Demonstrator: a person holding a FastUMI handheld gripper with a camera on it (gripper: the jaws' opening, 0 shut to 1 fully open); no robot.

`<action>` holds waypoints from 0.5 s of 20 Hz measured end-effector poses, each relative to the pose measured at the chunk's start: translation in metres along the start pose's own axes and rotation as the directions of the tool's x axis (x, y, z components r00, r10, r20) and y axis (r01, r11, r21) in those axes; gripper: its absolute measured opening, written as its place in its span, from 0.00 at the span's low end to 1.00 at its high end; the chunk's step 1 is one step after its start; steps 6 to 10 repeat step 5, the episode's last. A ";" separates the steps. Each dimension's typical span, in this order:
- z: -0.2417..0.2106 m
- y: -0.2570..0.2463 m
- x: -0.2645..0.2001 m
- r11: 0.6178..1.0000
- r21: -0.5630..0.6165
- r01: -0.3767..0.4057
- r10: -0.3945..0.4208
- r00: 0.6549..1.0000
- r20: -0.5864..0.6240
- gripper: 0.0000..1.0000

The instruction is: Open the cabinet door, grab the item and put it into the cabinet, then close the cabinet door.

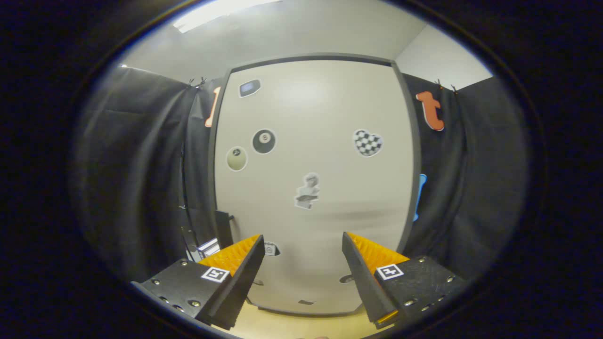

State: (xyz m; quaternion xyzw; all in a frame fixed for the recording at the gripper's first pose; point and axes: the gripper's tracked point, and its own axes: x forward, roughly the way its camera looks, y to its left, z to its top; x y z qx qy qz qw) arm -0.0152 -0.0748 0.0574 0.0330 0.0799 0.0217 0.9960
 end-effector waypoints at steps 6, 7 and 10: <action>0.007 -0.070 -0.023 0.995 -0.045 0.086 -0.085 0.996 0.024 0.98; 0.007 -0.070 -0.023 0.995 -0.045 0.086 -0.085 0.996 0.024 0.98; 0.007 -0.070 -0.023 0.995 -0.045 0.086 -0.085 0.996 0.024 0.98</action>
